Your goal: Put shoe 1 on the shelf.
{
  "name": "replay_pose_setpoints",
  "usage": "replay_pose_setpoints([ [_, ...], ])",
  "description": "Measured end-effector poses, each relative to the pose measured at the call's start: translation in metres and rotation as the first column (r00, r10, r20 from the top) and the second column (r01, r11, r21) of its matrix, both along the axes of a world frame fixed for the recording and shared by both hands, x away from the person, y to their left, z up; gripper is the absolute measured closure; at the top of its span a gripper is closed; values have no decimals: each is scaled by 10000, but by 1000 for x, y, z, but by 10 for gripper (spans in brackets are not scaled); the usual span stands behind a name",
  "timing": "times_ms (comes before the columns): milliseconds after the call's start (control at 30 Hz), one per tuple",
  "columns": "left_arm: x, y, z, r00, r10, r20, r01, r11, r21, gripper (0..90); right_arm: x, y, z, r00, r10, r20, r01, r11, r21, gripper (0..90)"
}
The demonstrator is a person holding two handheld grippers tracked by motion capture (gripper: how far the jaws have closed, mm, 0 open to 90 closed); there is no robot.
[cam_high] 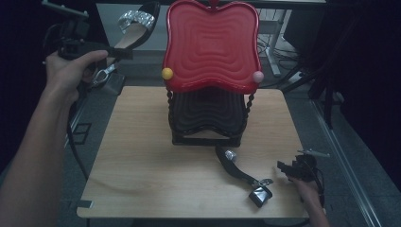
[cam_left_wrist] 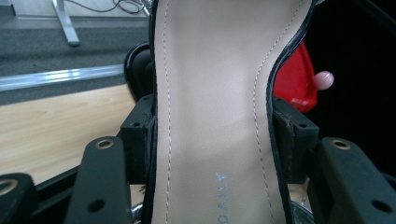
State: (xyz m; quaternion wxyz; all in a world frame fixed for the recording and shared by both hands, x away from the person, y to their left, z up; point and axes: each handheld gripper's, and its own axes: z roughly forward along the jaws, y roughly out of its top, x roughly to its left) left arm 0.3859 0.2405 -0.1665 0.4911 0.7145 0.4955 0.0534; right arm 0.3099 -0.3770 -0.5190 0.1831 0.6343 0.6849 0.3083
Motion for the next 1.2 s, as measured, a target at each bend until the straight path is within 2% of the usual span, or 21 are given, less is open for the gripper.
replay_pose_setpoints([
  [133,8,-14,7,10000,-23,-12,23,10000,-52,430,0,0,0,10000,1,-38,-1,10000,31,315],
  [200,19,-32,14,10000,-22,-36,23,10000,78,430,0,0,0,10000,-30,-27,30,10000,57,315],
  [267,22,-36,16,10000,-32,-51,33,10000,80,430,0,-1,0,10000,-46,-47,47,9999,94,315],
  [367,37,-60,23,10000,1,1,-1,9999,142,430,0,-2,-1,10000,-61,-38,62,9999,105,315],
  [400,37,-60,23,10000,1,1,-1,9999,142,430,0,-2,-1,10000,-77,-50,77,9999,120,315],
  [433,45,-72,24,9999,106,6,-107,9998,139,430,0,-3,-1,10000,-52,-60,53,9999,96,315],
  [533,58,-90,25,9995,303,-17,-302,9990,327,430,0,-3,-1,9999,-85,-92,86,9999,138,315],
  [600,61,-95,25,9994,350,-10,-349,9985,432,430,-1,-3,-1,9999,-94,-85,96,9998,169,315],
  [633,70,-109,24,9990,440,-30,-438,9980,464,429,-1,-4,-1,9999,-92,-81,94,9998,179,315],
  [667,70,-109,24,9990,440,-30,-438,9980,464,430,-1,-4,-1,9999,-92,-81,94,9998,179,315],
  [700,77,-120,23,9986,537,-25,-535,9976,442,429,-1,-4,-1,9999,-108,-92,110,9997,213,315],
  [733,77,-120,23,9986,537,-25,-535,9976,442,429,-1,-4,-1,9999,-108,-92,110,9997,213,315],
  [833,87,-136,19,9979,640,-21,-638,9963,571,429,-1,-5,-1,9998,-141,-113,144,9996,263,315],
  [933,96,-147,11,9944,1055,-15,-1051,9920,702,429,-2,-6,-2,9999,-141,-90,144,9994,301,315],
  [1033,103,-159,1,9893,1456,76,-1455,9824,1175,428,-3,-6,-1,9999,-100,-74,102,9994,327,315],
  [1067,103,-159,1,9893,1456,76,-1455,9824,1175,428,-3,-6,-1,10000,-72,-46,73,9995,313,315],
  [1100,105,-163,-4,9870,1607,102,-1606,9781,1321,428,-3,-6,0,10000,-52,-41,53,9995,303,315],
  [1133,105,-163,-4,9870,1607,102,-1606,9781,1321,428,-3,-5,0,10000,-39,-45,40,9995,297,315],
  [1167,106,-166,-11,9844,1757,127,-1755,9720,1562,427,-3,-5,-1,10000,-23,-49,24,9996,297,315],
  [1200,106,-166,-11,9844,1757,127,-1755,9720,1562,425,-3,-5,-1,10000,-23,-49,24,9996,297,315],
])
